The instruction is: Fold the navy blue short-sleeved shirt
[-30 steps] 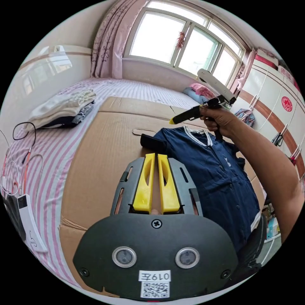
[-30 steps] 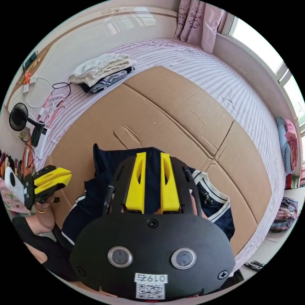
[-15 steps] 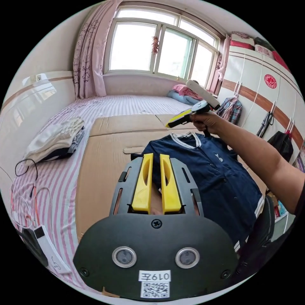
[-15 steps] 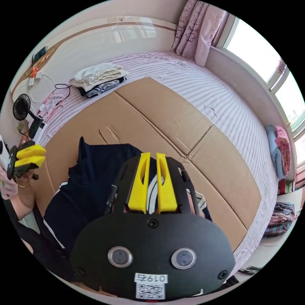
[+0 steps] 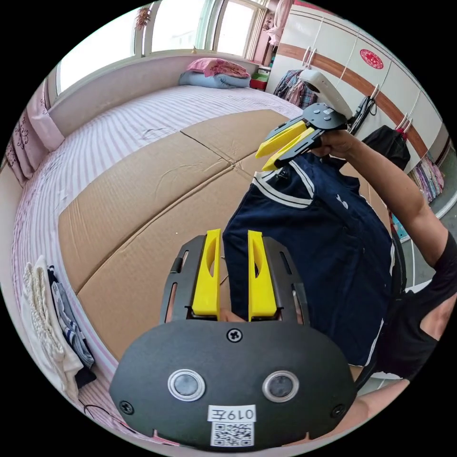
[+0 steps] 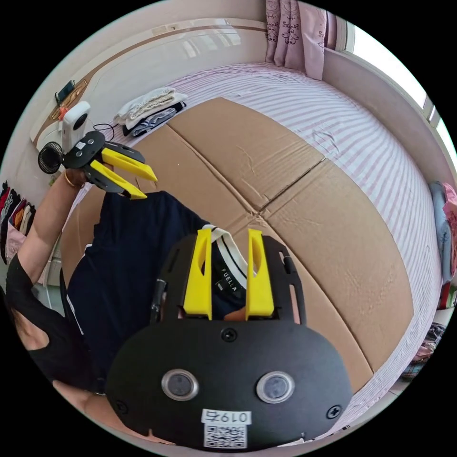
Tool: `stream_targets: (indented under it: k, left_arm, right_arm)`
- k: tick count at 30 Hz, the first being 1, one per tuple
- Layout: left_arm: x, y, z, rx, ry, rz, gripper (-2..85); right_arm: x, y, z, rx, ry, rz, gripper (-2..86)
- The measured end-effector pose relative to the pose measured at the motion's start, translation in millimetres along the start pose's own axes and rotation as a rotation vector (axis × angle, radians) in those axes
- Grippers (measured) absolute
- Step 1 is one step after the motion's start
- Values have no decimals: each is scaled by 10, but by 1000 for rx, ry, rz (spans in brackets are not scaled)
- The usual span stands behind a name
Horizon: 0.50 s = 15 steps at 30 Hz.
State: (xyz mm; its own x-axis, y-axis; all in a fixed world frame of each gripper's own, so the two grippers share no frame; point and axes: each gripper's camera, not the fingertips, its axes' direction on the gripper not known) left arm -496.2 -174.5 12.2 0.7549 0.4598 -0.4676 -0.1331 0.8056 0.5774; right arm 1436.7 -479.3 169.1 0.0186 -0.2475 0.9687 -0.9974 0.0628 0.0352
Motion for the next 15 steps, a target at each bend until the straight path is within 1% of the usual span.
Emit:
stream_targets:
  k: [4, 7, 10, 12, 15]
  left_arm:
    - [-60, -130, 137, -31, 65, -11, 81]
    - [-27, -258, 277, -95, 28, -6, 81]
    - [3, -397, 427, -146, -20, -14, 79]
    - [27, -488, 475, -143, -14, -15, 71]
    - [10, -588, 531, -142, 18, -18, 47]
  right_arm:
    - [-228, -153, -38, -9, -45, -2, 115]
    - [-428, -227, -49, -45, -57, -2, 110]
    - [-655, -258, -217, -28, -95, -16, 84]
    - [-827, -280, -319, -29, -70, -33, 68]
    - [-1127, -314, -518, -20, -14, -63, 17]
